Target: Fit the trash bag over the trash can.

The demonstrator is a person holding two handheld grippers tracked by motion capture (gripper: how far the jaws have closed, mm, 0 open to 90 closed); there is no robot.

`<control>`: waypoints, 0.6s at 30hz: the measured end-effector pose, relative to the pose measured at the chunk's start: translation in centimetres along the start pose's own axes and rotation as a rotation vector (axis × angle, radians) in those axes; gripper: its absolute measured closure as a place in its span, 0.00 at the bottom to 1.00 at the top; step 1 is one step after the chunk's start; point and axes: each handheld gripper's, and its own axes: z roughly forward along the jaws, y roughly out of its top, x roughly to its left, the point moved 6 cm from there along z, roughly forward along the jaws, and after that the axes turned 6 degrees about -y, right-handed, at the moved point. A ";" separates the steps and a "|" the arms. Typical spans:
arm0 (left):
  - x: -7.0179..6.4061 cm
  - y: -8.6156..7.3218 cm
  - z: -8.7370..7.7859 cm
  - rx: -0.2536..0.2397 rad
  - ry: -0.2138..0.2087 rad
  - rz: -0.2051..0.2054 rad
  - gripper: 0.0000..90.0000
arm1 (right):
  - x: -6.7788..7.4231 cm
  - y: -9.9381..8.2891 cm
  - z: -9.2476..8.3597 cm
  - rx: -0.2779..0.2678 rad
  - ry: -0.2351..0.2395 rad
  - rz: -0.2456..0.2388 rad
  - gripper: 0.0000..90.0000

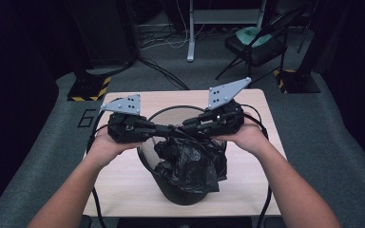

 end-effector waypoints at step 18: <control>-0.1 0.2 0.1 -0.010 -0.001 0.000 0.97 | 0.2 -0.2 0.8 0.020 0.019 -0.006 0.92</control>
